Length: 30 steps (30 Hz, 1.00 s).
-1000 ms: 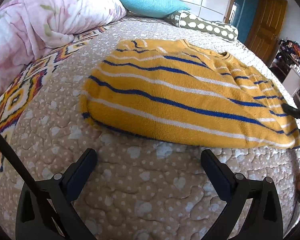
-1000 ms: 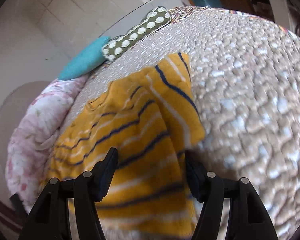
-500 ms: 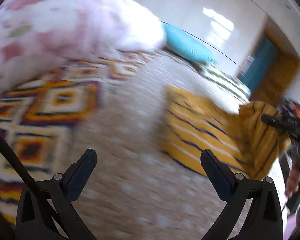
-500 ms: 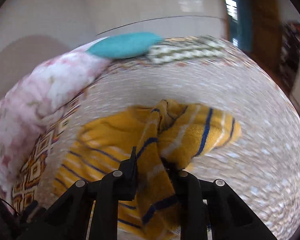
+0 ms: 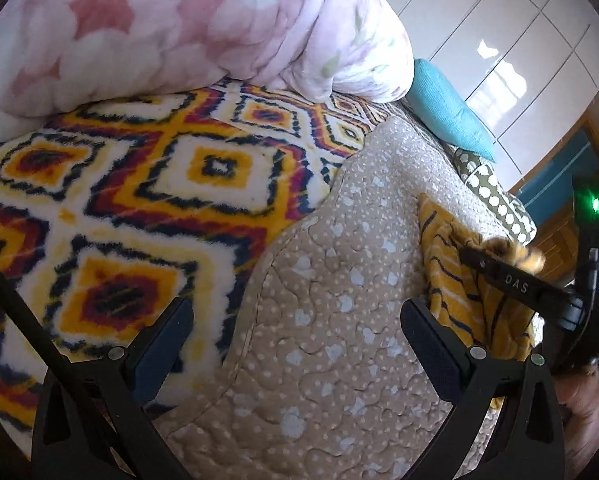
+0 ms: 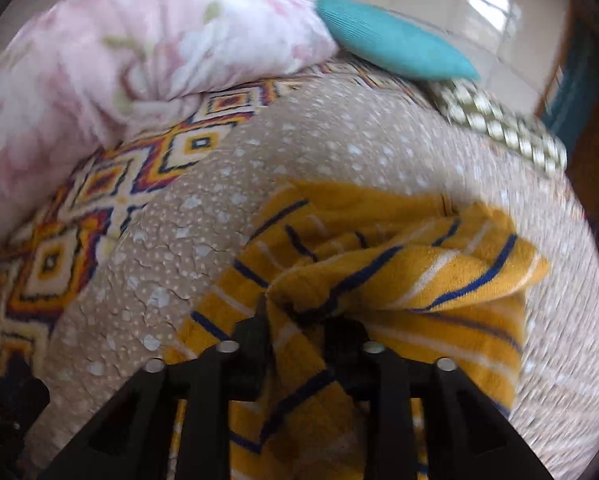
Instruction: Fold small clothes
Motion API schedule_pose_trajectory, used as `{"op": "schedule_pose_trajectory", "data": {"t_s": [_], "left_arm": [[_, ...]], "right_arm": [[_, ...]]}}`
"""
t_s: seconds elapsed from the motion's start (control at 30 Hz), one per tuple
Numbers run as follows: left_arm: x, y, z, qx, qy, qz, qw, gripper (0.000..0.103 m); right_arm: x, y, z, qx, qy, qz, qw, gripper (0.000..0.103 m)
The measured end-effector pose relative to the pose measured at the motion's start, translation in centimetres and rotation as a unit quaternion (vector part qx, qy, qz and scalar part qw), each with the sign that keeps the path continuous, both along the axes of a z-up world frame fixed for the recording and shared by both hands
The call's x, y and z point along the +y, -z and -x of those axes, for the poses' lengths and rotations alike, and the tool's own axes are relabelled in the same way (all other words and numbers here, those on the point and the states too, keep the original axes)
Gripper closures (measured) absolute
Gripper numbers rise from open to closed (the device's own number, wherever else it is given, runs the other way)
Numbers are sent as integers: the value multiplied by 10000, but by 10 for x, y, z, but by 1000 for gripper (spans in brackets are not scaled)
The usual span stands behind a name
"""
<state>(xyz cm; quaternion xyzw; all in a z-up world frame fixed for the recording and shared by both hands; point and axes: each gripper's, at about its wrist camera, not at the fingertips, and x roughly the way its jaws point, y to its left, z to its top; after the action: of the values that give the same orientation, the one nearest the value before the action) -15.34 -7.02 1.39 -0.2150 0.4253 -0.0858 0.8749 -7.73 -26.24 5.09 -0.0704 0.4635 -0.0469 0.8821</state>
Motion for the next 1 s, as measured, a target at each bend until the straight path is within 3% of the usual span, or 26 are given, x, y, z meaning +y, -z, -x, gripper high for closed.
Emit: {"op": "schedule_pose_trajectory", "data": {"t_s": [0.13,0.27,0.33,0.53,0.73,0.83,1.0], "left_arm": [[7,4,-1,83,-92,92,9999,0],[6,6,-3,101,-98,60,9999,0],[4,5,-3,88,-81,3,9999,0],[4,2,-1,-37,-17,125,9999,0],[-13,-11,9,-443,300,150,9985,0],[-27,-16,16,-668,500,136,9964,0],[-60,-28,18,-752,903,62,9931,0]], "right_arm": [[27,-5,-7,82,-633,248,9976,40],[41,-18,-12,70,-1077,-150,9940,39],[41,-34,-7,-141,-1110,-226,9935,39],[-21,-69,32,-668,-365,-857,9934,38],[-115,-45,107,-724,711,-1434,9844,36],[-151,-29,143,-864,1048,-1879,9728,36],[-198,3,177,-1054,1437,-2998,9372,36]]}}
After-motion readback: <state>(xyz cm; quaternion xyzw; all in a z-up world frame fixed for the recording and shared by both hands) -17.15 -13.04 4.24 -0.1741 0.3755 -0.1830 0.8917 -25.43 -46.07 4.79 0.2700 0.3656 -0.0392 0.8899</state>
